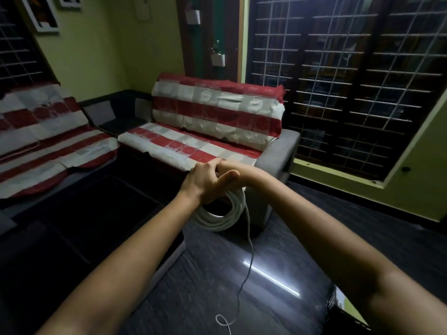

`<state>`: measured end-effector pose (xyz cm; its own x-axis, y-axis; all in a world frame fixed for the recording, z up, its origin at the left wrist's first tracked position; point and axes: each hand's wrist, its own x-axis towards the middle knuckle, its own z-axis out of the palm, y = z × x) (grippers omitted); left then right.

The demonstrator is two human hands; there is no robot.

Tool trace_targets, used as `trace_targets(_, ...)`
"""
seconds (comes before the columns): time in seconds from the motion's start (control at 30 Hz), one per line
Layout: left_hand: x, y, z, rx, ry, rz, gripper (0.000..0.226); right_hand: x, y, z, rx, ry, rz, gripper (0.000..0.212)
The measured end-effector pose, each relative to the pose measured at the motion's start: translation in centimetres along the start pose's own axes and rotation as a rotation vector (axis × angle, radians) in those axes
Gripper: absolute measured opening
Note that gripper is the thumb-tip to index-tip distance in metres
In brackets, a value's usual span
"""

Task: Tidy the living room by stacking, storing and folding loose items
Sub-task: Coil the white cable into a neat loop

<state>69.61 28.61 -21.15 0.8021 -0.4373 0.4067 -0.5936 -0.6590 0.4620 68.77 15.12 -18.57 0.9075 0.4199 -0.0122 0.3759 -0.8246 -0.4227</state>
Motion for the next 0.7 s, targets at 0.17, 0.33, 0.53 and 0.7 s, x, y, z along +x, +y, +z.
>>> trace_targets(0.17,1.4,0.8,-1.8,0.120,-0.027,0.034,0.124,-0.5,-0.1,-1.0,0.197,-0.058,0.018,0.044)
trace_targets(0.33,3.0,1.2,-4.1,0.378,0.153,0.193,0.114,-1.7,-0.3,-0.7,0.367,0.106,-0.071,0.094)
trace_targets(0.53,3.3,0.9,-6.5,0.157,0.396,0.192,0.088,-2.7,1.9,-0.9,0.766,0.169,-0.037,0.080)
trace_targets(0.7,4.0,1.4,-8.4,-0.359,0.706,-0.039,0.063,-3.0,1.3,1.6,0.935,0.311,-0.084,0.067)
